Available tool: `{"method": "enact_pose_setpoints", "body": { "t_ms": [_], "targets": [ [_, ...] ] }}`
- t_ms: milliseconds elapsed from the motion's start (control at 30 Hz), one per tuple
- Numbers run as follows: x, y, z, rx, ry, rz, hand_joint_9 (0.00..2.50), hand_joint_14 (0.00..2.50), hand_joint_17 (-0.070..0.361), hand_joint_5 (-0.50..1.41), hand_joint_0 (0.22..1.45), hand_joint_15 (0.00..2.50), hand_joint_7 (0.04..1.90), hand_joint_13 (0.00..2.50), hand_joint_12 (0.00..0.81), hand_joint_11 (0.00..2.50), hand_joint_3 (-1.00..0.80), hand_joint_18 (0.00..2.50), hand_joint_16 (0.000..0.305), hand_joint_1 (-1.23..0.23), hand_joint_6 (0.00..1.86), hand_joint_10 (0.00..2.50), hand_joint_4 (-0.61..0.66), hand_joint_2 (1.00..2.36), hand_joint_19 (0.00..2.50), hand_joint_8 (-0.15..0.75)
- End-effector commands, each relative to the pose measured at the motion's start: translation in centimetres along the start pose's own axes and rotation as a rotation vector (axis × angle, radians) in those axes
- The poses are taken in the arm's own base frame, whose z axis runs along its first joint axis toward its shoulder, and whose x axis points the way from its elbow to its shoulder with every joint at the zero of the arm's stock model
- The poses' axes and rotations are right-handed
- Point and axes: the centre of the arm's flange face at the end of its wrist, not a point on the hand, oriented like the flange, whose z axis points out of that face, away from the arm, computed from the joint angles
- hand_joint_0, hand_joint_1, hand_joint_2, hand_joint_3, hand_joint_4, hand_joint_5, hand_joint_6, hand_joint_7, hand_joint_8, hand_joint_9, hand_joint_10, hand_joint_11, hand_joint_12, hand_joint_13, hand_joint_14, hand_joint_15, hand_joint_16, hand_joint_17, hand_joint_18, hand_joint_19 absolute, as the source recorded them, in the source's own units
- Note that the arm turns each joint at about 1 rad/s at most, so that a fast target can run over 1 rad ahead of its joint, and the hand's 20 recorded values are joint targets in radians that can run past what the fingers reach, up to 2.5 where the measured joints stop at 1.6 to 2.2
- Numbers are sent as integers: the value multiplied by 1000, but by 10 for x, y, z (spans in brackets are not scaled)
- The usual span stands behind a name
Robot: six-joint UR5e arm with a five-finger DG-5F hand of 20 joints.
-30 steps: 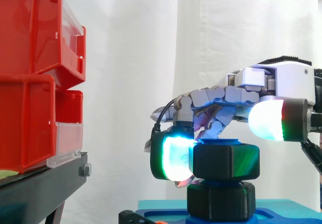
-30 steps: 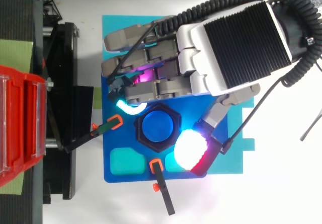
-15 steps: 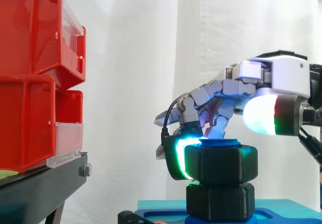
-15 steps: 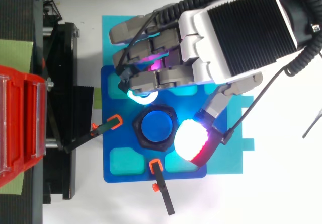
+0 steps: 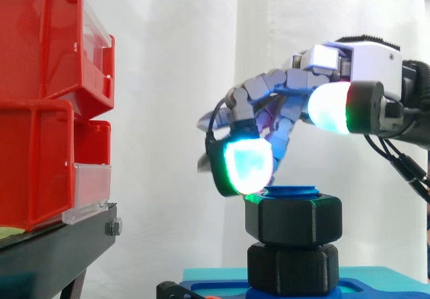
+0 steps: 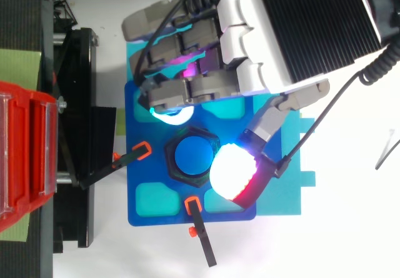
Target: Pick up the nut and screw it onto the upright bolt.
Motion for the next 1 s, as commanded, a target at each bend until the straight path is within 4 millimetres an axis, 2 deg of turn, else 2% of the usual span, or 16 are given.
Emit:
{"method": "enact_pose_setpoints", "body": {
  "t_ms": [0,100,300,600,967],
  "targets": [
    [-8,-1,3,-4,-11,-6,1071,0,37,-63,533,0,965,650,213,0,-500,271,17,-153,504,0,277,1000,0,266],
    [-7,3,6,-9,-14,-8,982,0,42,-95,527,0,803,598,221,0,-500,220,19,-145,503,0,239,1000,0,254],
    [0,12,11,-10,-7,-1,828,0,54,-117,518,0,701,489,251,0,-500,154,24,-114,502,0,224,1000,0,229],
    [21,31,17,2,15,19,710,0,65,-118,513,0,695,388,275,0,-500,58,29,-75,502,0,216,1000,0,222],
    [27,35,15,-2,29,26,691,0,67,-96,515,0,764,373,281,0,-500,36,30,-62,503,0,224,1000,0,229]
  ]
}}
